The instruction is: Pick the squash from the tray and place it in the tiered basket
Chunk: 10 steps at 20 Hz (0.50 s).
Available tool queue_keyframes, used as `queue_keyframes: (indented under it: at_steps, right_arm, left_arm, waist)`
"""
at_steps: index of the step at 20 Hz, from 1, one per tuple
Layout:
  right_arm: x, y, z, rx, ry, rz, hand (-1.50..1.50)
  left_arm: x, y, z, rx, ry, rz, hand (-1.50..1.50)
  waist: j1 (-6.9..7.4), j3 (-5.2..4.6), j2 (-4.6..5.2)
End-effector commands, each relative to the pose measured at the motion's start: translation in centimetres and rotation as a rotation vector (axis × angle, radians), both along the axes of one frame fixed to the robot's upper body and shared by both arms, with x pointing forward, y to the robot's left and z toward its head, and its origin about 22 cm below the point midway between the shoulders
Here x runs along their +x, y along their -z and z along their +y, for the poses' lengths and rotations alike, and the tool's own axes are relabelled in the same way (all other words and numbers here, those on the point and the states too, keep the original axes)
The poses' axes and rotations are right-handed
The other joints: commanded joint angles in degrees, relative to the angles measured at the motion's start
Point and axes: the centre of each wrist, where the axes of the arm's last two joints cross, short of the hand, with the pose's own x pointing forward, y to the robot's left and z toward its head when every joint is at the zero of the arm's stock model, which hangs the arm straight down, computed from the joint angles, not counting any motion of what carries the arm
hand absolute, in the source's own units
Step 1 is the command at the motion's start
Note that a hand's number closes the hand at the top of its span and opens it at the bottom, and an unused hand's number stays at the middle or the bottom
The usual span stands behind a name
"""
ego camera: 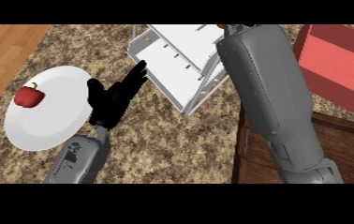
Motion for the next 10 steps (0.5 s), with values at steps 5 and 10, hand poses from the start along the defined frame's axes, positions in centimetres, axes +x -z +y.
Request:
queue_keyframes:
  at_steps: [5, 10]
  right_arm:
    - [1.1, -2.8, 0.9, 0.222, 0.158, -0.224, -1.5]
    - [1.0, -1.7, 0.0, 0.283, 0.252, -0.216, -1.5]
  left_arm:
    - [0.0, 0.5, 1.3, -0.002, -0.038, 0.028, 0.0]
    - [-0.5, 1.7, 1.8, 0.01, -0.077, 0.037, 0.0]
  waist:
    - [-2.19, -0.08, -1.16]
    - [-4.87, -0.06, -2.47]
